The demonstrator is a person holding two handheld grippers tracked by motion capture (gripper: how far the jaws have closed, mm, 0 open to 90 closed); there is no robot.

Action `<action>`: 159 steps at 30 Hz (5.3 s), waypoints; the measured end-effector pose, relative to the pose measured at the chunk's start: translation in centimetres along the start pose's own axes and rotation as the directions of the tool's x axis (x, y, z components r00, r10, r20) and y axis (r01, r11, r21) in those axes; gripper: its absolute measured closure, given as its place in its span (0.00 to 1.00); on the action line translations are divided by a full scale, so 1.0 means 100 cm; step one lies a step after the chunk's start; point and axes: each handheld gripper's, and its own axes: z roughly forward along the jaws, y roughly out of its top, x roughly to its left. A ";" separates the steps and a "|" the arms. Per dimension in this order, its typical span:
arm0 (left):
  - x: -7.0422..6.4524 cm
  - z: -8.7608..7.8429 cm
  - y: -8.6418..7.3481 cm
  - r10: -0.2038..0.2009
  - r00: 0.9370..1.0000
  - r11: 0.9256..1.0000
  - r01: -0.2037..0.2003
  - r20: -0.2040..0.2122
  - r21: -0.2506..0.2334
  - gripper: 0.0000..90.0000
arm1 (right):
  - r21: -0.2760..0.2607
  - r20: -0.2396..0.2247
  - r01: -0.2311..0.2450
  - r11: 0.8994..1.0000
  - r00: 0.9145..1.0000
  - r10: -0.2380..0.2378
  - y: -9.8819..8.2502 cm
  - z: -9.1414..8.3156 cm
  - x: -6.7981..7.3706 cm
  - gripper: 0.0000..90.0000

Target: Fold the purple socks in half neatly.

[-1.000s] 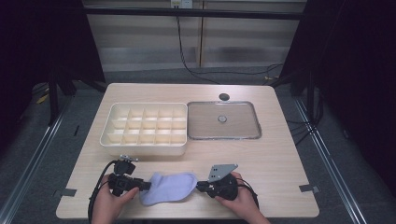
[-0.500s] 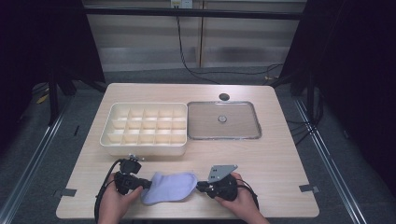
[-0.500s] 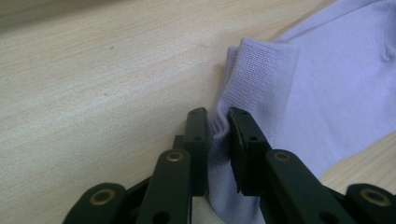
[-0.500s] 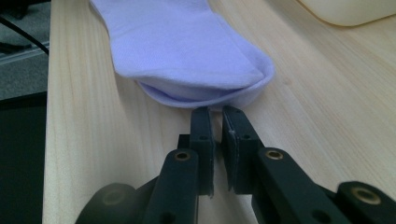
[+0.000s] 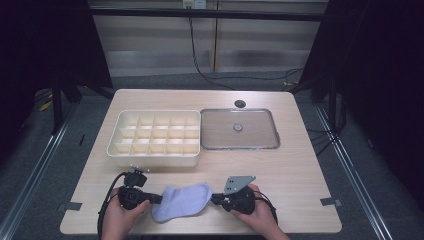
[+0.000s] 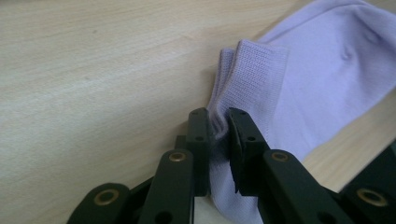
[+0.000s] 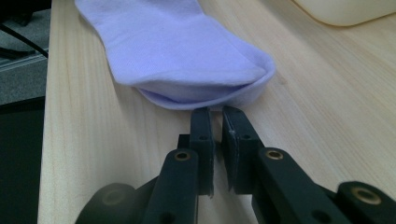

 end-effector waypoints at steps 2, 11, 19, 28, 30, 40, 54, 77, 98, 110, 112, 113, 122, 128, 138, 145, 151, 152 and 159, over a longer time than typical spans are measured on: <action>0.001 -0.004 0.001 0.010 1.000 1.000 -0.010 0.011 0.004 0.89 | 0.000 0.000 0.007 1.000 1.000 -0.007 0.000 0.000 0.000 0.92; -0.005 -0.016 0.005 -0.020 0.998 1.000 0.021 0.063 -0.016 0.89 | 0.001 -0.004 0.005 1.000 1.000 -0.005 0.000 0.000 -0.001 0.92; -0.006 -0.021 0.009 -0.018 0.997 0.999 0.020 0.079 -0.030 0.89 | 0.000 -0.002 0.011 1.000 1.000 -0.011 0.000 0.000 -0.002 0.93; -0.008 -0.019 0.014 -0.026 0.996 0.999 0.029 0.088 -0.027 0.89 | 0.002 -0.006 0.011 1.000 1.000 -0.011 0.001 0.001 -0.001 0.95; -0.008 -0.020 0.015 -0.030 0.996 0.999 0.032 0.082 -0.033 0.89 | 0.002 -0.007 0.009 1.000 1.000 -0.009 0.001 0.001 -0.001 0.95; -0.012 -0.018 0.016 -0.025 0.997 0.999 0.028 0.079 -0.028 0.88 | 0.021 -0.001 -0.003 1.000 1.000 0.003 0.003 0.001 -0.001 1.00; -0.013 -0.018 0.021 -0.007 0.997 1.000 0.008 0.072 -0.008 0.88 | 0.036 0.088 -0.026 0.999 0.996 0.023 0.007 0.002 -0.014 1.00; -0.013 -0.024 0.028 -0.034 0.994 0.999 0.038 0.106 -0.028 0.88 | 0.021 0.061 -0.016 1.000 0.998 0.015 0.011 0.009 -0.022 1.00; -0.031 -0.026 0.046 -0.006 0.995 1.000 0.009 0.102 -0.029 0.88 | 0.027 0.039 0.010 1.000 0.999 -0.011 0.013 0.010 -0.012 1.00; -0.040 -0.021 0.052 -0.013 0.995 1.000 0.016 0.102 -0.026 0.88 | 0.019 0.032 0.017 1.000 0.999 -0.017 0.012 0.011 -0.009 1.00; -0.040 -0.021 0.052 0.007 0.996 1.000 -0.006 0.092 -0.016 0.88 | 0.019 0.031 0.015 1.000 0.999 -0.015 0.012 0.011 -0.009 1.00; -0.040 -0.021 0.053 0.011 0.996 1.000 -0.010 0.093 -0.014 0.88 | 0.019 0.031 0.015 1.000 0.999 -0.016 0.012 0.011 -0.009 1.00; -0.045 -0.017 0.054 0.015 0.996 1.000 -0.014 0.089 -0.006 0.88 | 0.018 0.031 0.010 1.000 0.999 -0.011 0.012 0.012 -0.008 1.00; -0.048 -0.014 0.056 0.025 0.996 1.000 -0.025 0.089 0.003 0.88 | 0.017 0.029 0.013 1.000 0.999 -0.013 0.012 0.012 -0.007 1.00; -0.056 -0.010 0.060 0.034 0.996 0.999 -0.035 0.082 0.008 0.88 | 0.019 0.030 0.015 1.000 0.999 -0.015 0.012 0.012 -0.007 1.00; -0.058 -0.007 0.061 0.051 0.996 0.998 -0.053 0.079 0.018 0.88 | 0.016 0.029 0.011 1.000 1.000 -0.011 0.012 0.012 -0.007 1.00; -0.059 -0.004 0.061 0.063 0.995 0.997 -0.066 0.081 0.031 0.88 | 0.017 0.031 0.011 1.000 0.999 -0.012 0.012 0.012 -0.007 1.00; -0.060 -0.004 0.061 0.058 0.995 0.998 -0.060 0.079 0.028 0.88 | 0.016 0.031 0.011 1.000 0.999 -0.012 0.012 0.012 -0.007 1.00; -0.062 0.000 0.062 0.059 0.995 0.998 -0.061 0.082 0.031 0.88 | 0.014 0.028 0.012 1.000 1.000 -0.012 0.012 0.013 -0.006 1.00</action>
